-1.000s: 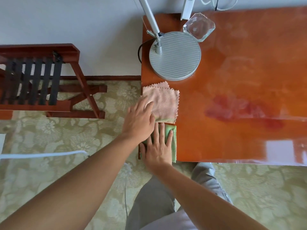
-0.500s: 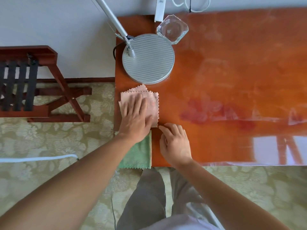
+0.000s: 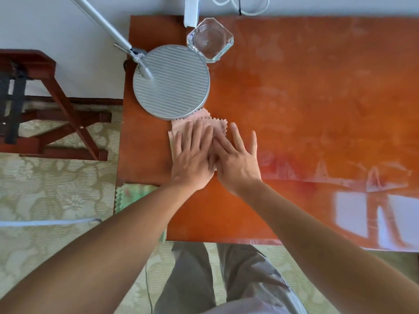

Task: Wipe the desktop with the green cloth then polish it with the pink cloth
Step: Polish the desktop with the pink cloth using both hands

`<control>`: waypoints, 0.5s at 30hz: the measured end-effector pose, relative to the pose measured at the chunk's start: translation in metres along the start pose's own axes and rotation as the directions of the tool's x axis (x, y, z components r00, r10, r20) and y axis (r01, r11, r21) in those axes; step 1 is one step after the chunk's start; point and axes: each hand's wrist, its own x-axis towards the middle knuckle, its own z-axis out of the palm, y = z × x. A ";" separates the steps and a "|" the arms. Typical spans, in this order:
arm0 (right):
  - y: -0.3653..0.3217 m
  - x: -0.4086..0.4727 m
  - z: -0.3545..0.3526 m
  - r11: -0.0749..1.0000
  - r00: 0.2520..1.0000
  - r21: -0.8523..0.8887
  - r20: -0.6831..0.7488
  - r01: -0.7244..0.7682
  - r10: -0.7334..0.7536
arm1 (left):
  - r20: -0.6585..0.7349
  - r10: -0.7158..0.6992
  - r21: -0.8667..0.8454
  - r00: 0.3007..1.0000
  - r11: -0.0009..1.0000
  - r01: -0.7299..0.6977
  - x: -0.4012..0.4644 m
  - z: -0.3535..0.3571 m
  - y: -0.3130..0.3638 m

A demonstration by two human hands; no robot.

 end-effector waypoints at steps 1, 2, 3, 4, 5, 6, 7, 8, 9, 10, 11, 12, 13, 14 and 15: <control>0.002 0.007 -0.001 0.999 1.000 -0.046 0.017 0.004 -0.003 | -0.010 -0.014 -0.007 1.000 1.000 0.014 0.007 -0.002 0.000; 0.003 0.014 -0.003 0.998 1.000 -0.063 0.023 0.007 -0.005 | -0.017 -0.031 -0.017 0.999 0.999 0.030 0.012 -0.003 0.001; 0.003 0.019 -0.006 0.998 1.000 -0.058 0.022 0.012 -0.011 | -0.023 -0.045 -0.025 0.999 0.999 0.045 0.015 -0.004 0.001; 0.004 0.023 -0.008 0.999 1.000 -0.050 0.013 0.018 -0.017 | -0.030 -0.049 -0.025 0.998 0.999 0.048 0.016 -0.005 0.002; 0.004 0.024 -0.008 0.998 1.000 -0.051 0.009 0.024 -0.024 | -0.037 -0.044 -0.020 0.998 0.999 0.043 0.016 -0.005 0.002; 0.003 0.023 -0.008 0.998 1.000 -0.058 0.013 0.027 -0.026 | -0.043 -0.039 -0.020 0.998 0.999 0.038 0.015 -0.004 0.003; 0.002 0.021 -0.008 0.998 0.999 -0.065 0.026 0.026 -0.024 | -0.043 -0.037 -0.028 0.998 0.999 0.036 0.014 -0.003 0.002; 0.001 0.018 -0.006 0.998 0.999 -0.067 0.039 0.020 -0.018 | -0.035 -0.038 -0.036 0.999 0.999 0.037 0.013 -0.004 0.002; -0.001 0.015 -0.004 0.998 0.999 -0.064 0.047 0.013 -0.010 | -0.025 -0.040 -0.036 0.999 0.999 0.039 0.012 -0.004 0.002; -0.002 0.013 -0.003 0.998 0.999 -0.056 0.048 0.005 -0.002 | -0.015 -0.038 -0.027 0.999 0.999 0.038 0.010 -0.004 0.002; -0.004 0.010 0.000 0.999 0.999 -0.044 0.048 -0.004 0.006 | -0.008 -0.034 -0.019 0.999 0.999 0.034 0.008 -0.003 0.002; -0.006 0.006 0.001 1.000 0.999 -0.029 0.047 -0.010 0.012 | -0.001 -0.029 -0.019 1.000 0.999 0.029 0.003 -0.003 0.003; -0.008 0.001 0.004 1.000 0.999 -0.014 0.044 -0.015 0.016 | 0.004 -0.025 -0.026 1.000 0.999 0.025 -0.003 -0.001 0.003; -0.011 -0.005 0.007 1.000 0.999 -0.004 0.030 -0.014 0.014 | 0.004 -0.022 -0.035 1.000 0.999 0.023 -0.012 0.003 0.004; -0.014 -0.013 0.010 1.000 1.000 0.005 0.009 -0.005 0.005 | 0.000 -0.024 -0.047 1.000 0.999 0.024 -0.022 0.007 0.004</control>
